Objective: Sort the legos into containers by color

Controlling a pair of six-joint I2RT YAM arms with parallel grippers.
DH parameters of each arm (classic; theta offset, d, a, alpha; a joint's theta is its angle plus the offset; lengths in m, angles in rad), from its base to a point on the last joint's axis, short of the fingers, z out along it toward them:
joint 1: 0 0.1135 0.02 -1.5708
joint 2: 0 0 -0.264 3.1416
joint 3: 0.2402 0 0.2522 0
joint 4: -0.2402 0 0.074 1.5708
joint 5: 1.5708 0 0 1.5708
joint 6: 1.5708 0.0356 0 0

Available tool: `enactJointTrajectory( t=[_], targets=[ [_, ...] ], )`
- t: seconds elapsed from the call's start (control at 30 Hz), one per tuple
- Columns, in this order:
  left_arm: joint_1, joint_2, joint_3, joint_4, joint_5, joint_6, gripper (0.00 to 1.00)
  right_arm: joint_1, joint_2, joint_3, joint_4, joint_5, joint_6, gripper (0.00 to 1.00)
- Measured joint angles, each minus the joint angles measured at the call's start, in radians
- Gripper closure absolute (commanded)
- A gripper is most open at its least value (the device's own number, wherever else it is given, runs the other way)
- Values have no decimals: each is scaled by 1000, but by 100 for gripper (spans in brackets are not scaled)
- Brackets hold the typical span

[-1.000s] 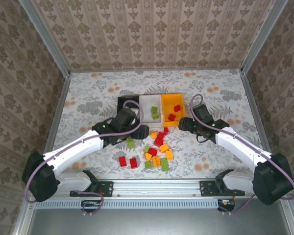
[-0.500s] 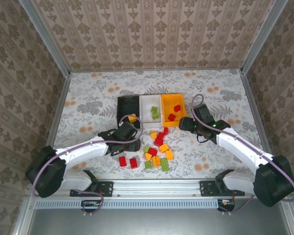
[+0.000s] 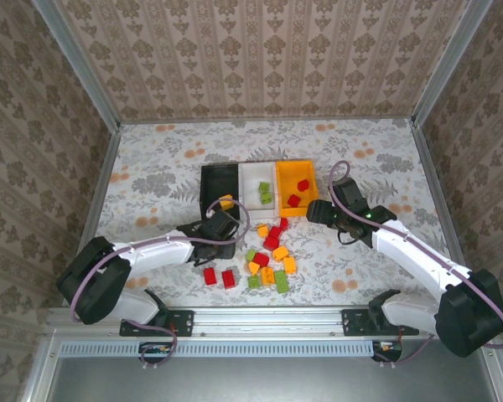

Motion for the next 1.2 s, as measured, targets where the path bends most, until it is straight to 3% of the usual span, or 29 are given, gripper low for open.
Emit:
enactJointTrajectory(
  t=[0.13, 0.47, 0.7, 0.83, 1.0, 1.2],
  targets=[
    [0, 0, -6, 6, -3, -2, 52, 0, 0, 0, 0, 0, -3, 24],
    [-28, -6, -13, 8, -39, -16, 71, -1, 0, 0, 0, 2, -3, 24],
    [-141, -152, 6, -123, -39, -53, 72, -2, 0, 0, 1, 3, -3, 23],
    [-145, -199, 140, -195, -39, -44, 72, -3, 0, 0, 2, 3, -3, 23],
    [-55, -58, 377, -154, -9, 31, 73, -3, 0, 0, 5, 3, -3, 23],
    [49, 286, 657, -100, 42, 124, 74, -7, 0, 0, 5, 7, -3, 23]
  ],
)
